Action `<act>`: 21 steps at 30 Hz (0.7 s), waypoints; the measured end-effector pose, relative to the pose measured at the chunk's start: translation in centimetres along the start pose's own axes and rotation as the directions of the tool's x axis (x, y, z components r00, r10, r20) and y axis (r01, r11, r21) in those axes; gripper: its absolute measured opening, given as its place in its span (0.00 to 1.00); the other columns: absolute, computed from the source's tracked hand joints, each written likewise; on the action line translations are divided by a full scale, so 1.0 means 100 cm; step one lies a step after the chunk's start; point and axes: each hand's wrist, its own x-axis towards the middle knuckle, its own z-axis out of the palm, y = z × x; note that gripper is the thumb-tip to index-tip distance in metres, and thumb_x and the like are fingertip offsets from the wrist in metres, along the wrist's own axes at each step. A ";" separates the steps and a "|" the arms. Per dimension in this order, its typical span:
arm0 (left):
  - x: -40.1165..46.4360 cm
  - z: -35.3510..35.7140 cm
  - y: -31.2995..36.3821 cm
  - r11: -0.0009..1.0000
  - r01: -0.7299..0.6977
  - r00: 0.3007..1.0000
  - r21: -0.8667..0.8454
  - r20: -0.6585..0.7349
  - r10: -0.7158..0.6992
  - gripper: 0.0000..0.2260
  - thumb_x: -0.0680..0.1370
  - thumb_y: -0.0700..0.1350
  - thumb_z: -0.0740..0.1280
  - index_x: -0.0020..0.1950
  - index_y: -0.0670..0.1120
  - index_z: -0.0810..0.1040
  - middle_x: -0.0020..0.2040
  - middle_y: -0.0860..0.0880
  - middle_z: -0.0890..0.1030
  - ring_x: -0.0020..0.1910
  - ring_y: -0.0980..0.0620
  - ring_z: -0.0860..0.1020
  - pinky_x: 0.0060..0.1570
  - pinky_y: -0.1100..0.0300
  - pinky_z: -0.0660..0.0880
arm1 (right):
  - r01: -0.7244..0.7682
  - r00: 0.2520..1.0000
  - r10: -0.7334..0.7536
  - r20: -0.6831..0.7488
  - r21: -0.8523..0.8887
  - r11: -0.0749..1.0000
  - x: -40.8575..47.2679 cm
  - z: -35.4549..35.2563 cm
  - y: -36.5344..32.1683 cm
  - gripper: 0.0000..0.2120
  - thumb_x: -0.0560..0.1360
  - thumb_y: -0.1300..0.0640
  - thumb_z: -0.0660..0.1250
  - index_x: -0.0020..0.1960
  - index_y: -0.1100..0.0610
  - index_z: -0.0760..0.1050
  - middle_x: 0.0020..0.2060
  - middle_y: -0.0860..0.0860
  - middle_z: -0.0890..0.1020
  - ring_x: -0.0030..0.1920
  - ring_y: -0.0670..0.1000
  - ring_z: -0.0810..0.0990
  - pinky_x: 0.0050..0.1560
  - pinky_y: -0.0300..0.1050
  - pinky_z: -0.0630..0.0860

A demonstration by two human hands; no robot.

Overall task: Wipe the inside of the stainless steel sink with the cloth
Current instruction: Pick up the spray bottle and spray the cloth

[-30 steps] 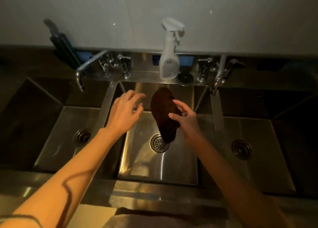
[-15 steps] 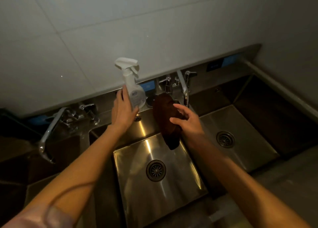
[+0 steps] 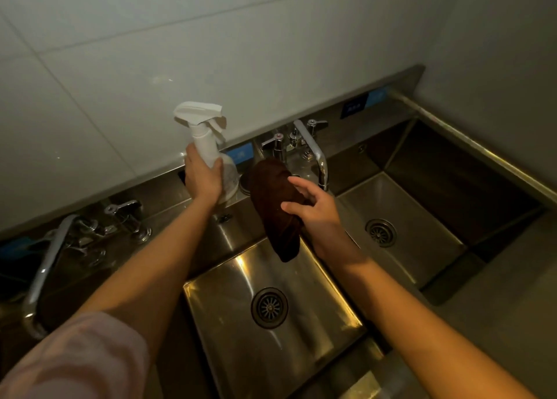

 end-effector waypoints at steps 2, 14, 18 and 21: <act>0.000 -0.001 -0.001 1.000 0.002 1.000 -0.017 -0.002 -0.002 0.24 0.77 0.46 0.69 0.70 0.47 0.65 0.67 0.44 0.73 0.65 0.42 0.72 0.63 0.42 0.72 | 0.003 1.000 -0.003 -0.014 0.005 1.000 -0.006 -0.002 0.000 0.24 0.70 0.70 0.70 0.63 0.52 0.75 0.59 0.52 0.76 0.59 0.50 0.77 0.57 0.45 0.78; -0.125 -0.069 0.011 0.989 -0.071 0.997 -0.130 -0.051 0.065 0.23 0.74 0.47 0.71 0.67 0.48 0.68 0.64 0.47 0.75 0.62 0.47 0.74 0.60 0.42 0.74 | -0.057 0.997 0.055 0.062 0.028 0.998 -0.068 -0.029 -0.007 0.24 0.71 0.71 0.69 0.61 0.50 0.76 0.61 0.54 0.76 0.61 0.50 0.76 0.55 0.42 0.78; -0.204 -0.112 0.012 0.995 -0.063 0.992 -0.076 -0.115 0.054 0.24 0.73 0.50 0.72 0.67 0.52 0.68 0.63 0.50 0.76 0.60 0.49 0.75 0.58 0.43 0.75 | -0.073 0.975 0.066 0.213 0.025 0.997 -0.094 -0.027 -0.004 0.24 0.70 0.72 0.69 0.60 0.52 0.77 0.57 0.53 0.79 0.59 0.51 0.78 0.51 0.40 0.77; -0.260 -0.143 0.011 0.999 -0.016 0.981 -0.029 -0.195 0.010 0.25 0.72 0.51 0.73 0.66 0.53 0.68 0.62 0.52 0.77 0.60 0.51 0.75 0.58 0.44 0.76 | -0.057 0.943 0.050 0.329 0.012 0.998 -0.120 -0.017 -0.001 0.24 0.69 0.73 0.69 0.60 0.52 0.76 0.53 0.49 0.81 0.55 0.47 0.80 0.48 0.37 0.78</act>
